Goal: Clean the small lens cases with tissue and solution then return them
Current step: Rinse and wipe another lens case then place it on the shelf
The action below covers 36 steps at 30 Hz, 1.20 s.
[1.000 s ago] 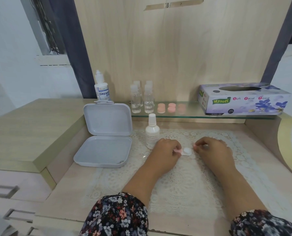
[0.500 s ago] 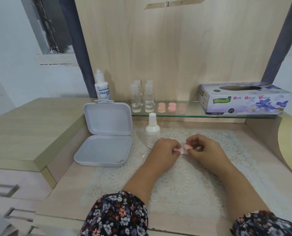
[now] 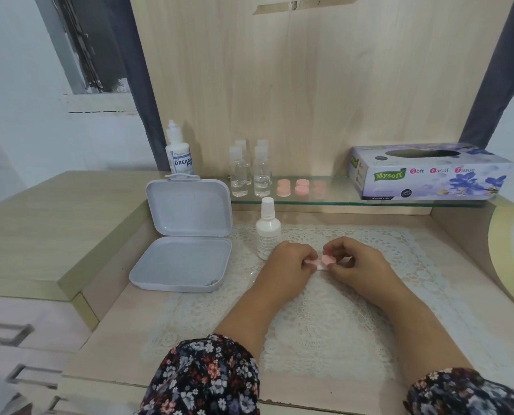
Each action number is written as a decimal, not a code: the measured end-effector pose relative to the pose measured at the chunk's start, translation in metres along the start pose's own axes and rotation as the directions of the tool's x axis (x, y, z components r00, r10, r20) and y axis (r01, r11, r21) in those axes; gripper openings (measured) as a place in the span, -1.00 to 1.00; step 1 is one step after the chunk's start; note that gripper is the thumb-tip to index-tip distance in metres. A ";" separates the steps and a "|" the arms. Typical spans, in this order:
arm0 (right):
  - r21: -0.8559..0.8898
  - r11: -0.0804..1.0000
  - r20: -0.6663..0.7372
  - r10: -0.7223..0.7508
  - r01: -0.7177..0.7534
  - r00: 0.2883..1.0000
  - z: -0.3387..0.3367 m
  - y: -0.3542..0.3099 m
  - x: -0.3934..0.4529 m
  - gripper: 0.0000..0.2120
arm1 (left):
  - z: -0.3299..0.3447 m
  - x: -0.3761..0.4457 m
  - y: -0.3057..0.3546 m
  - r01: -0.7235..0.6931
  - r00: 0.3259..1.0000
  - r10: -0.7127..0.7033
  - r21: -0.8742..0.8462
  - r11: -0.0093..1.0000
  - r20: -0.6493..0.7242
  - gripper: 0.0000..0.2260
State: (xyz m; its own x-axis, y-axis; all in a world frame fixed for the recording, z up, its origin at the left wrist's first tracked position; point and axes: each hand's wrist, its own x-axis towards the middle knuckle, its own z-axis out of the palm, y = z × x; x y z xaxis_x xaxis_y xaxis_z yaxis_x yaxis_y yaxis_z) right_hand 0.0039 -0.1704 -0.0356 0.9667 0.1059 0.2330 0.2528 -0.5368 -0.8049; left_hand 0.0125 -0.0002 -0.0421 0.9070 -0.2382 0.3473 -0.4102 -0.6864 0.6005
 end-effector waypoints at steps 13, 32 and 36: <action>-0.052 0.998 0.002 0.024 -0.024 1.000 0.000 -0.002 -0.001 -0.61 | 0.003 0.002 -0.003 0.000 1.000 0.000 -0.012 1.000 -0.002 -0.85; -0.070 0.997 0.054 0.027 -0.023 0.998 0.002 -0.001 0.000 -0.50 | 0.001 0.002 -0.002 -0.029 1.000 0.029 -0.018 0.999 -0.007 -0.87; -0.090 0.995 0.041 0.040 -0.036 0.998 0.002 -0.001 0.001 -0.49 | 0.002 0.003 -0.003 -0.017 1.000 0.017 -0.021 1.000 -0.003 -0.87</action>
State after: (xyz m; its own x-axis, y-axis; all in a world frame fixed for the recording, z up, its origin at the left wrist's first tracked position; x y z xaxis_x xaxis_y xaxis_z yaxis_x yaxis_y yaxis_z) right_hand 0.0047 -0.1678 -0.0360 0.9769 0.1187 0.1776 0.2128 -0.6133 -0.7607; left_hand 0.0162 -0.0002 -0.0441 0.8997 -0.2477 0.3595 -0.4274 -0.6677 0.6095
